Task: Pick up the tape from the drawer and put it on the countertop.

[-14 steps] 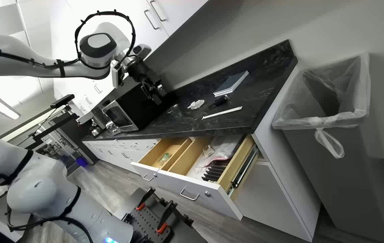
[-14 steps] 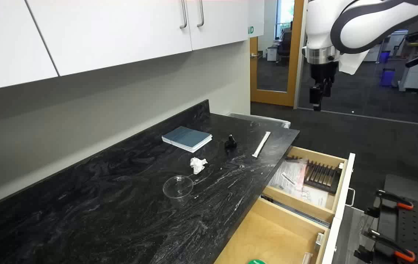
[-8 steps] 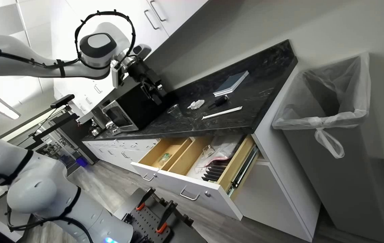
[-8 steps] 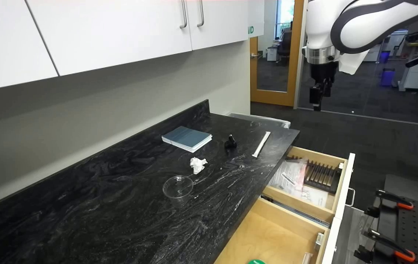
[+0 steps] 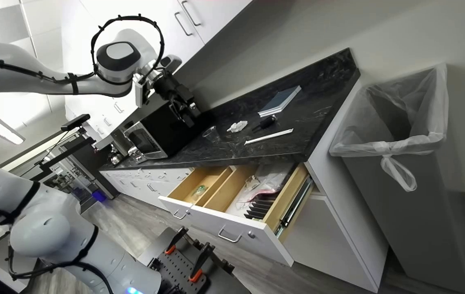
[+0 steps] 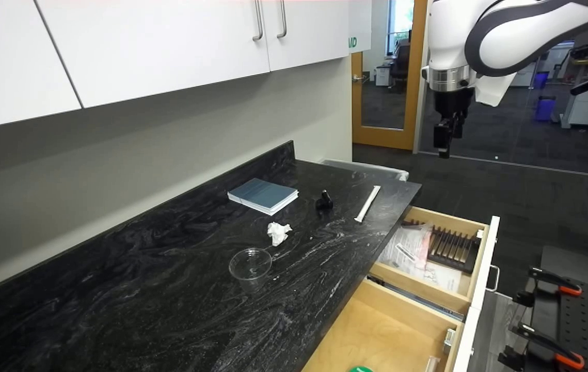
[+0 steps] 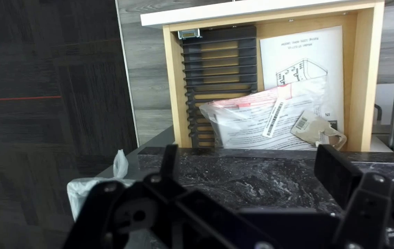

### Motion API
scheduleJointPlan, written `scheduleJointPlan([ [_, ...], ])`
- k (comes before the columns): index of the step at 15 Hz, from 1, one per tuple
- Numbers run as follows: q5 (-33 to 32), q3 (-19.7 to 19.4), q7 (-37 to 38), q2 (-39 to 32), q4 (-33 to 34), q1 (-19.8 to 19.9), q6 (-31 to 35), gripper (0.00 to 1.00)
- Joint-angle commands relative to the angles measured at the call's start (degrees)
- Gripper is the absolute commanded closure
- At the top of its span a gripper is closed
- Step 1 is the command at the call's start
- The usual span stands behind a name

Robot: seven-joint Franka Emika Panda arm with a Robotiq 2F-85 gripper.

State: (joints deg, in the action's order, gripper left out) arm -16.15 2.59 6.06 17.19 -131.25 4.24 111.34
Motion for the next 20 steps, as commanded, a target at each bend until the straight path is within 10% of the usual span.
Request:
scheduleJointPlan([
  [1,3.07,3.36,3.19,2.61,-1.45,-4.99,0.10,0.00],
  [9,8.86,17.33,17.61,3.06,-2.94,-16.75,-0.44,0.00],
  [15,7.99,17.50,17.94,1.81,-2.12,-16.96,-0.19,0.00],
  [20,13.00,18.52,19.90,-1.91,-8.16,-18.66,15.48,0.00],
])
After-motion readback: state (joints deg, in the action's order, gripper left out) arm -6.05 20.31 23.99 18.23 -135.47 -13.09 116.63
